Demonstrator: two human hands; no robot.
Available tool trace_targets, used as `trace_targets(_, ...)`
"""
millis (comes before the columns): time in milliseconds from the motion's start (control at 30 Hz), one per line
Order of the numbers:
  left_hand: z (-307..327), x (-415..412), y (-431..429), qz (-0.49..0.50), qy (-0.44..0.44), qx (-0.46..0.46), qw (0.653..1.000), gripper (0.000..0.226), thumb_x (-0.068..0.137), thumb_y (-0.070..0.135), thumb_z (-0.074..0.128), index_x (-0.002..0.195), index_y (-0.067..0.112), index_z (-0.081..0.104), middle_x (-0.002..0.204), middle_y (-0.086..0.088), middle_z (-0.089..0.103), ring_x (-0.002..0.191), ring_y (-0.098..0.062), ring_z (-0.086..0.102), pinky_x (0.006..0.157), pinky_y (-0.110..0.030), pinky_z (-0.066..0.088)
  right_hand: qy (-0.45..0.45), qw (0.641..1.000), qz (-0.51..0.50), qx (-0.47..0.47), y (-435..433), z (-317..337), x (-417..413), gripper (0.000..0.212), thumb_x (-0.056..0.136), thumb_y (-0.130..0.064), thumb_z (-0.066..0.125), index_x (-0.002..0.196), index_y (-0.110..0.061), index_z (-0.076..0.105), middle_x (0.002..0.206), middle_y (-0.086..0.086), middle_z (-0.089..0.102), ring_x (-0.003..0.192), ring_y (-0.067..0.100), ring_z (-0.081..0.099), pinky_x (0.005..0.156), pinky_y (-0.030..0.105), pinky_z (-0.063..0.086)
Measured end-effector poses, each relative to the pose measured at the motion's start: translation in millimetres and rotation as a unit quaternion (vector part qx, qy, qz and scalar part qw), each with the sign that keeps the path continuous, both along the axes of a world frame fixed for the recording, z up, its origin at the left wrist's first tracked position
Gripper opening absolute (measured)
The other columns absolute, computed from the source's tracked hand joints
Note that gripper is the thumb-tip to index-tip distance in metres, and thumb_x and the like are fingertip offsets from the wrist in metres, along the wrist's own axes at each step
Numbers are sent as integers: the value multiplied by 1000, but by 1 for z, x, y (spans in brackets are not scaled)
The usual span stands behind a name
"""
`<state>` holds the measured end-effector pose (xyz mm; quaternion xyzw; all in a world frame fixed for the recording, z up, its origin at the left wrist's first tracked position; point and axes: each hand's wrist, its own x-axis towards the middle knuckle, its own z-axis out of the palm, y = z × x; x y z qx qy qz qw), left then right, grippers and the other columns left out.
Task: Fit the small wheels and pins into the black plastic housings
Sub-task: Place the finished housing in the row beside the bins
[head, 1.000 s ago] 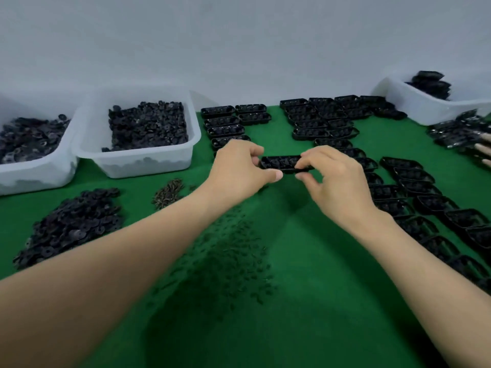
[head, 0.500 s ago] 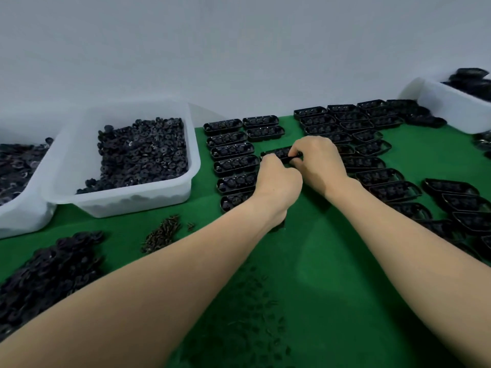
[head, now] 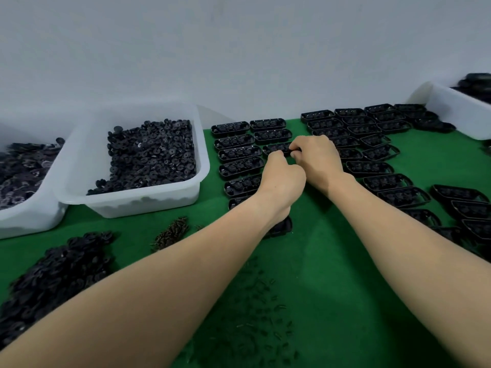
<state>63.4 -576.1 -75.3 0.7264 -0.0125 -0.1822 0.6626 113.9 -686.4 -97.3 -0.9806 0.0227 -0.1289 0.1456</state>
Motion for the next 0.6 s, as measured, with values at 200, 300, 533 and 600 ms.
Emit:
trace_targets(200,14,-25,37,20,-39,-33,999,61,88,-10,37,144,11,21,114,6,53,89,2,50,67,-4,38,-24,999,-7,-30,11,11,-19,24,93,-20,48,110,-10,62,110,11,65,106,32,54,84,40,46)
trace_targets(300,22,-49,76,31,-89,-68,993,42,90,-6,42,130,7,44,121,-2,58,102,-7,59,86,-20,49,-138,989,58,-16,44,27,-54,20,90,-19,54,103,-9,66,104,8,67,100,28,57,83,38,45)
trace_targets(533,17,-153,215,77,-247,167,951,20,84,6,59,77,23,66,58,14,61,52,1,51,53,-9,40,-92,933,347,37,167,30,-178,18,83,-16,56,94,-6,66,87,9,68,83,29,62,70,43,52)
trace_targets(600,15,-190,252,86,-275,250,925,14,80,9,65,79,22,68,59,16,61,55,-1,53,52,-6,37,-54,922,380,47,195,30,-196,20,85,-18,58,99,-9,67,91,6,69,85,25,62,73,41,53)
